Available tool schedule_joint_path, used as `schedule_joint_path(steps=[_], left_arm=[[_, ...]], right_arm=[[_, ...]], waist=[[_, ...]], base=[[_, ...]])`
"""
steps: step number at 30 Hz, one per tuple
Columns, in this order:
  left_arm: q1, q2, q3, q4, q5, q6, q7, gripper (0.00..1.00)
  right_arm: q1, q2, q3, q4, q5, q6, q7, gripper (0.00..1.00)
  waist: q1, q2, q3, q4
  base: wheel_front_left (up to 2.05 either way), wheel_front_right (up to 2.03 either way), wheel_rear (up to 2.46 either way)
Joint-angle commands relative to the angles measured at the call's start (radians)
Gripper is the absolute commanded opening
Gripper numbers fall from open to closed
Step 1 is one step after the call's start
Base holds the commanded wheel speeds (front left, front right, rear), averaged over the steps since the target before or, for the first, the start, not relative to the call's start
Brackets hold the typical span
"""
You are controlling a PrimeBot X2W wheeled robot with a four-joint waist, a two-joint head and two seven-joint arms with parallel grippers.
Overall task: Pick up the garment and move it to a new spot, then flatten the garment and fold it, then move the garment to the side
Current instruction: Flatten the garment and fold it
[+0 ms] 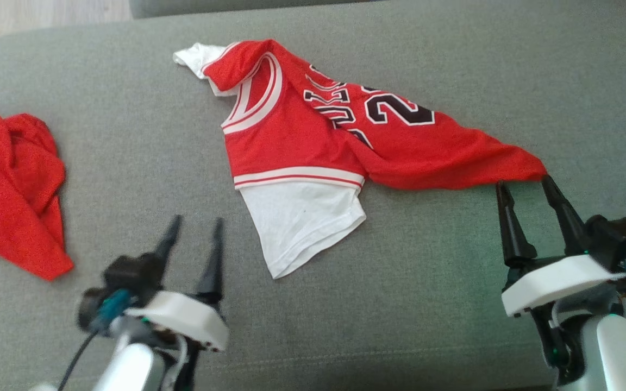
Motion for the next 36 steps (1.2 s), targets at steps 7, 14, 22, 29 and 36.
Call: schedule_joint_path(steps=[7,14,22,29,36], left_arm=[[-0.109,-0.061,-0.067,0.140,-0.061,-0.100,0.094,1.00],[-0.152,-0.096,-0.079,0.283,-0.111,-0.134,0.139,1.00],[-0.206,-0.118,-0.098,0.389,-0.155,-0.191,0.169,0.00],[-0.222,-0.114,-0.113,0.394,-0.135,-0.192,0.127,0.00],[-0.251,-0.100,-0.102,0.363,-0.122,-0.173,0.089,0.00]], right_arm=[[-0.044,-0.005,0.053,-0.033,0.004,-0.001,0.003,1.00],[-0.058,-0.005,0.061,-0.029,0.002,-0.001,0.004,1.00],[-0.069,-0.005,0.040,-0.015,0.005,-0.001,0.004,1.00],[-0.088,-0.005,-0.038,0.033,-0.023,-0.001,0.026,1.00],[-0.165,-0.057,-0.112,0.141,-0.043,-0.001,0.093,1.00]], waist=[[0.0000,0.0000,0.068,-0.012],[0.0000,0.0000,0.110,-0.027],[0.0000,0.0000,0.133,-0.034],[0.0000,0.0000,0.136,-0.034],[0.0000,0.0000,0.165,-0.011]], base=[[0.00,0.00,0.00],[0.00,0.00,0.00],[0.00,0.00,0.00],[0.00,0.00,0.00],[0.00,0.00,0.00]])
